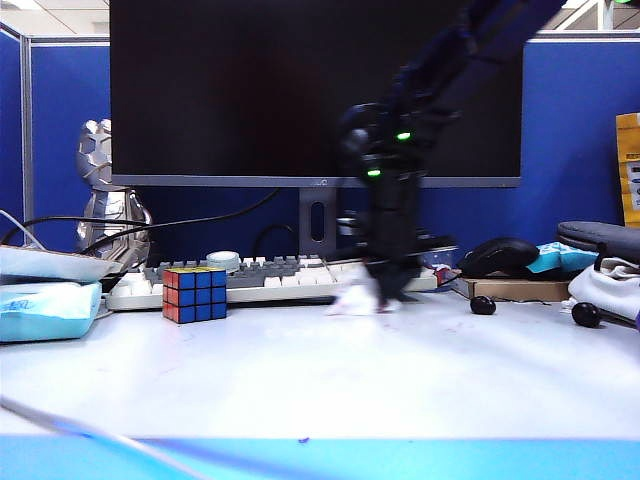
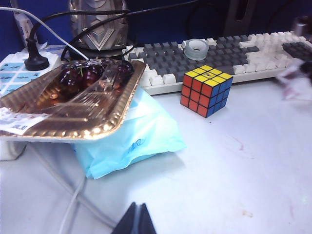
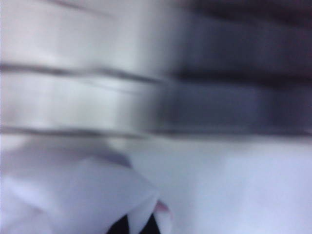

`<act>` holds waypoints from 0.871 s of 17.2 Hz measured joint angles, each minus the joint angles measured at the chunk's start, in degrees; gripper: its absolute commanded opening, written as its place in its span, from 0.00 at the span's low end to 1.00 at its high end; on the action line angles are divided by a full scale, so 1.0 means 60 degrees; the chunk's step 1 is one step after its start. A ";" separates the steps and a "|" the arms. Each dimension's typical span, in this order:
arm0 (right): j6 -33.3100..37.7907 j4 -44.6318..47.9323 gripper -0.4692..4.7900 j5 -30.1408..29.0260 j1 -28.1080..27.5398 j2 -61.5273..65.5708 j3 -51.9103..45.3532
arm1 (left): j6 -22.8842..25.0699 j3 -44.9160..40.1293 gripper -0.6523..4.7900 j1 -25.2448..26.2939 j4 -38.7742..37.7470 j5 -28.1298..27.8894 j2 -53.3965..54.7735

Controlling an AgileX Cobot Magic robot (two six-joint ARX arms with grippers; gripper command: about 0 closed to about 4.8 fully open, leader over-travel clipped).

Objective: Use the wet wipes on the table to wipe the cherry juice off the table, then put the wipes back on the table.

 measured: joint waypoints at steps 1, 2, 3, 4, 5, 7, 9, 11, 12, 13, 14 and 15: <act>0.0000 -0.0189 0.08 -0.0033 -0.0076 -0.0022 0.0015 | 0.0000 0.0000 0.12 0.0000 0.0000 0.0000 0.0000; -0.0044 -0.0372 0.08 -0.0095 -0.0087 -0.0040 0.0018 | 0.0000 0.0000 0.12 0.0000 0.0000 0.0000 0.0000; -0.0215 -0.0506 0.08 -0.0244 -0.0087 -0.0062 0.0033 | 0.0000 0.0000 0.12 0.0000 0.0000 0.0000 -0.0004; -0.0510 -0.0794 0.08 -0.0936 -0.0095 -0.0106 0.0062 | 0.0000 0.0000 0.12 0.0000 -0.0004 0.0000 0.0000; -0.0594 -0.1031 0.08 -0.1891 -0.0033 -0.0153 0.0069 | -0.0004 0.0000 0.12 0.0000 -0.0004 0.0000 0.0000; -0.0670 -0.1107 0.08 -0.4007 0.0514 -0.0131 0.0047 | -0.0004 0.0000 0.12 0.0000 -0.0004 0.0004 0.0000; -0.0841 -0.0947 0.08 -0.5206 0.1169 -0.0044 -0.0007 | 0.0000 0.0000 0.12 0.0000 0.0000 0.0000 0.0000; -0.0933 -0.0885 0.08 -0.5373 0.1668 -0.0029 -0.0015 | 0.0000 0.0000 0.12 0.0000 -0.0004 0.0000 0.0000; -0.1049 -0.0882 0.08 -0.5501 0.1894 -0.0015 -0.0018 | 0.0000 0.0000 0.12 0.0000 0.0000 0.0000 0.0000; -0.1158 -0.0907 0.08 -0.5716 0.2237 0.0004 -0.0033 | 0.0000 0.0000 0.12 0.0000 0.0000 0.0000 0.0000; -0.1235 -0.0969 0.08 -0.5952 0.2630 0.0022 -0.0051 | 0.0000 0.0000 0.12 0.0000 -0.0004 0.0000 0.0000; -0.1355 -0.1086 0.08 -0.6047 0.2845 0.0022 -0.0051 | 0.0000 0.0000 0.12 0.0000 -0.0004 0.0000 0.0000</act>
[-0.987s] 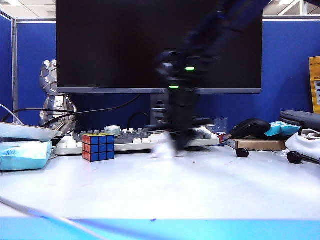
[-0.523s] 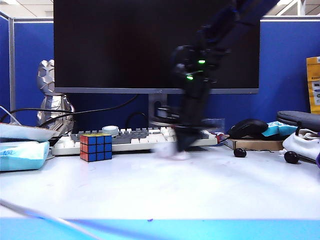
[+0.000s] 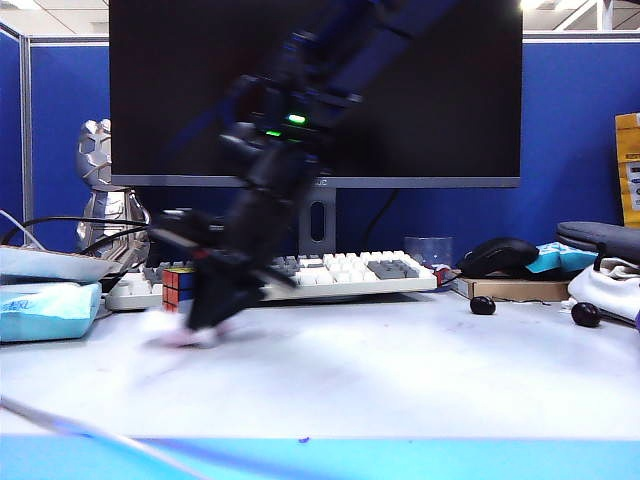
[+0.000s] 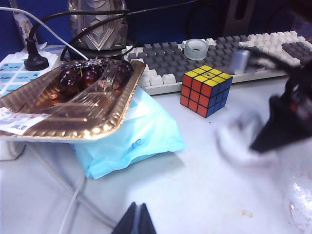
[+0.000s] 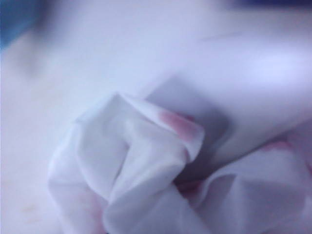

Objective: Use the wet wipes on the table to wipe the cherry juice off the table, then put the wipes back on the table.

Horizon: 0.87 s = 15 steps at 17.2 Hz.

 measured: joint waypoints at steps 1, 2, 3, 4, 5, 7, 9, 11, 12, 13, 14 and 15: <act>-0.0237 -0.0189 0.08 -0.0109 0.0208 0.0000 0.0004 | 0.0000 0.0000 0.12 0.0000 0.0000 0.0000 0.0000; -0.0503 -0.0433 0.08 -0.0219 0.0361 0.0000 0.0004 | 0.0000 0.0000 0.12 0.0000 0.0000 0.0000 0.0000; -0.0922 -0.0936 0.08 -0.0280 0.0535 -0.0007 0.0007 | 0.0000 0.0000 0.12 0.0000 0.0000 0.0000 0.0000; -0.1177 -0.1461 0.08 0.0040 0.0637 -0.0044 0.0055 | -0.0004 0.0000 0.12 0.0000 0.0000 0.0000 0.0000; -0.1224 -0.1796 0.08 0.0652 0.0637 -0.0117 0.0073 | 0.0000 0.0000 0.12 0.0000 0.0000 0.0000 0.0000; -0.1231 -0.2277 0.08 0.2459 0.0539 -0.0251 0.0135 | 0.0000 0.0000 0.12 0.0000 0.0000 0.0000 0.0000; -0.0798 -0.1993 0.08 0.3880 0.0022 -0.0281 0.0251 | 0.0000 0.0000 0.12 0.0000 0.0000 0.0000 0.0000; -0.0616 -0.1603 0.08 0.4280 -0.0240 -0.0113 0.0586 | -0.0004 0.0000 0.12 0.0000 0.0004 0.0000 0.0000; -0.0579 -0.1406 0.08 0.4459 -0.0302 0.0022 0.0863 | 0.0000 0.0000 0.12 0.0000 0.0000 0.0000 0.0000; -0.0576 -0.1027 0.08 0.4477 -0.0299 0.0237 0.1275 | 0.0000 0.0000 0.12 0.0000 0.0000 0.0000 0.0000; -0.0572 -0.0627 0.08 0.3876 -0.0193 0.0295 0.1781 | 0.0000 0.0000 0.12 0.0000 0.0000 0.0000 0.0000; -0.0568 -0.0375 0.08 0.3235 -0.0091 0.0233 0.2109 | 0.0000 0.0000 0.12 0.0000 0.0004 0.0000 0.0000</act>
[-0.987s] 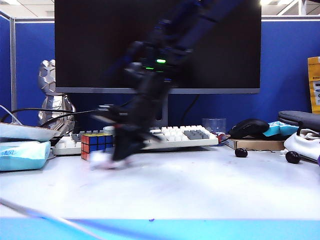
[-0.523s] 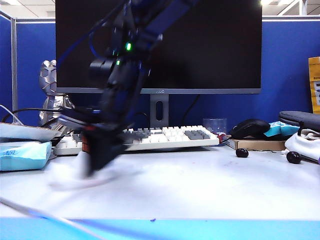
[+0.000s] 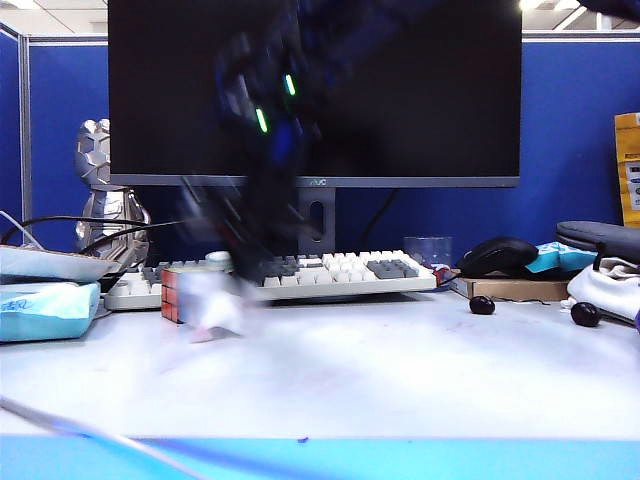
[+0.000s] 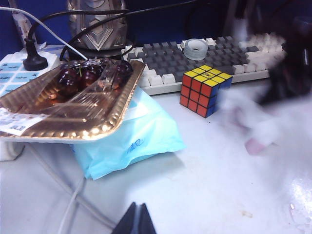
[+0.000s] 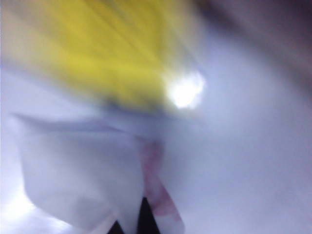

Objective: Use the wet wipes on the table to wipe the cherry juice off the table, then put the wipes back on the table.

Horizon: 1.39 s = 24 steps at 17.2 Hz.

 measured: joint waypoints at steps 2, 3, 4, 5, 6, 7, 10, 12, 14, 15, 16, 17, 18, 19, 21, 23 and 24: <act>0.0113 0.0321 0.08 -0.0882 0.0233 -0.0226 0.0135 | -0.0004 0.0000 0.12 0.0000 -0.0004 0.0000 0.0000; 0.0237 -0.0011 0.08 -0.1381 0.0393 -0.0193 0.0124 | 0.0000 0.0000 0.12 0.0000 -0.0004 0.0000 0.0000; 0.0270 -0.0721 0.08 -0.1603 0.0557 -0.0004 0.0062 | 0.0000 0.0000 0.12 0.0000 -0.0004 0.0000 0.0000; 0.0273 -0.1213 0.08 -0.1628 0.0652 0.0153 0.0051 | 0.0000 0.0000 0.12 0.0000 -0.0004 0.0000 0.0000; 0.0270 -0.1592 0.08 -0.1621 0.0729 0.0251 0.0040 | 0.0000 0.0000 0.12 0.0000 -0.0004 0.0000 0.0000; 0.0244 -0.1985 0.08 -0.1628 0.0841 0.0270 0.0036 | 0.0000 0.0000 0.12 0.0000 0.0000 0.0000 0.0000; 0.0011 -0.2863 0.08 -0.2393 0.1169 0.0222 0.0055 | 0.0000 0.0000 0.12 0.0000 0.0000 0.0000 0.0000; -0.0175 -0.3570 0.08 -0.2692 0.1188 0.0222 0.0055 | -0.0004 0.0000 0.12 0.0000 -0.0004 0.0000 0.0000; -0.0437 -0.4229 0.08 -0.2269 0.1188 0.0226 0.0025 | 0.0000 0.0000 0.12 0.0000 -0.0004 0.0000 0.0000; -0.0455 -0.4218 0.08 -0.1188 0.1184 0.0222 0.0022 | 0.0000 0.0000 0.12 0.0000 -0.0004 0.0000 0.0000; -0.0455 -0.4211 0.08 -0.0477 0.1155 0.0237 0.0022 | 0.0000 0.0000 0.12 0.0000 -0.0004 0.0000 0.0000; -0.0448 -0.4102 0.08 0.0222 0.1100 0.0273 0.0022 | 0.0000 0.0000 0.12 0.0000 -0.0004 0.0000 0.0000; -0.0444 -0.3894 0.08 0.0415 0.1027 0.0353 0.0025 | 0.0000 0.0000 0.12 0.0000 -0.0004 0.0000 0.0000; -0.0503 -0.3810 0.08 0.0219 0.0976 0.0364 0.0029 | -0.0004 0.0000 0.12 0.0000 -0.0004 0.0000 0.0000; -0.0696 -0.3348 0.08 -0.1155 0.0951 0.0470 0.0055 | 0.0000 0.0000 0.12 0.0000 -0.0004 0.0000 0.0000; -0.0867 -0.3224 0.08 -0.2404 0.1191 0.0612 0.0087 | 0.0000 0.0000 0.12 0.0000 -0.0004 0.0000 0.0000; -0.1071 -0.3249 0.08 -0.2616 0.1388 0.0645 0.0084 | -0.0004 0.0000 0.12 0.0000 0.0000 0.0000 0.0000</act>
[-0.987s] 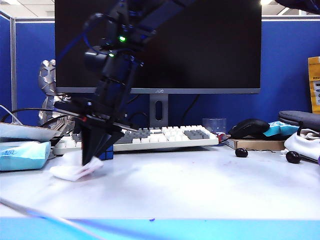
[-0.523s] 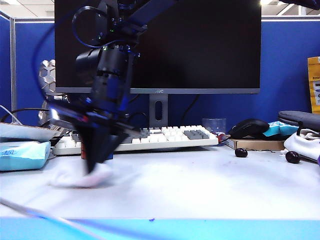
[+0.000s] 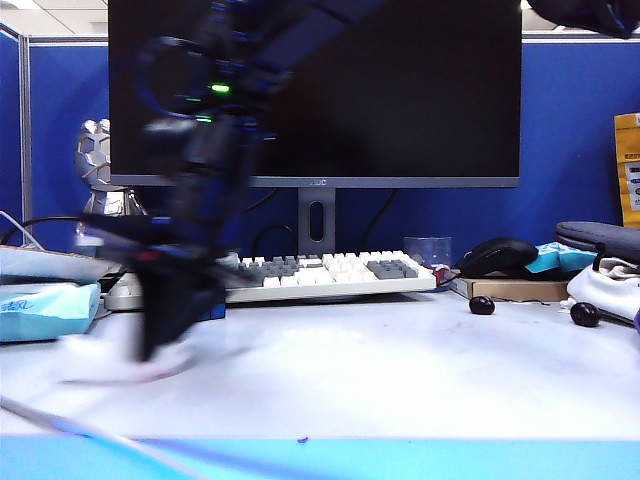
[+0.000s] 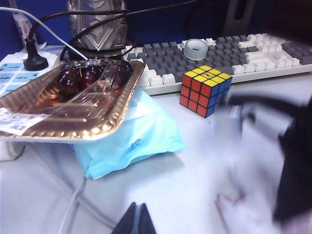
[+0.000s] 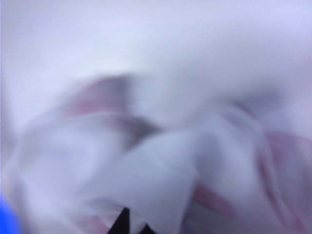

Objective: Use the wet wipes on the table to wipe the cherry juice off the table, then put the wipes back on the table.

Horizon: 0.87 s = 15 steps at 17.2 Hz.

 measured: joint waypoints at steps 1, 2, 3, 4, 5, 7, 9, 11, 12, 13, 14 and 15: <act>-0.0131 -0.0051 0.08 0.0051 0.0270 0.0025 0.0000 | 0.0004 0.0000 0.12 0.0000 -0.0004 0.0000 0.0000; -0.0135 -0.0077 0.08 0.0401 0.0291 0.0018 0.0011 | 0.0004 0.0000 0.12 0.0000 0.0000 0.0000 0.0000; -0.0131 -0.0208 0.08 0.1133 0.0291 -0.0022 0.0058 | 0.0004 0.0000 0.12 0.0000 -0.0004 0.0000 0.0000; -0.0106 -0.0372 0.08 0.2131 0.0248 -0.0080 0.0080 | 0.0000 0.0000 0.12 0.0000 -0.0004 0.0000 0.0000; 0.0062 -0.0503 0.08 0.2790 0.0117 -0.0087 0.0113 | 0.0004 0.0000 0.12 0.0000 0.0000 0.0000 0.0000; 0.0754 -0.0586 0.08 0.3446 -0.0379 -0.0095 0.0124 | 0.0004 0.0000 0.12 0.0000 -0.0004 0.0000 0.0000; 0.1453 -0.0484 0.08 0.3996 -0.0900 -0.0106 0.0131 | 0.0004 0.0000 0.12 0.0000 0.0000 0.0000 0.0000; 0.1552 -0.0299 0.08 0.3767 -0.1049 -0.0106 0.0135 | 0.0004 0.0000 0.12 0.0000 0.0000 0.0000 0.0000; 0.1479 -0.0226 0.08 0.3468 -0.1045 -0.0106 0.0124 | 0.0004 0.0000 0.12 0.0000 -0.0004 0.0000 0.0000; 0.1421 0.0047 0.08 0.2852 -0.1089 -0.0098 0.0117 | 0.0004 0.0000 0.12 0.0000 -0.0004 0.0000 0.0000; 0.1413 0.0659 0.08 0.2062 -0.1100 -0.0058 0.0117 | 0.0004 0.0000 0.12 0.0000 0.0000 0.0000 0.0000; 0.1410 0.1566 0.08 0.0739 -0.0900 0.0073 0.0102 | 0.0004 0.0000 0.12 0.0000 0.0000 0.0000 0.0000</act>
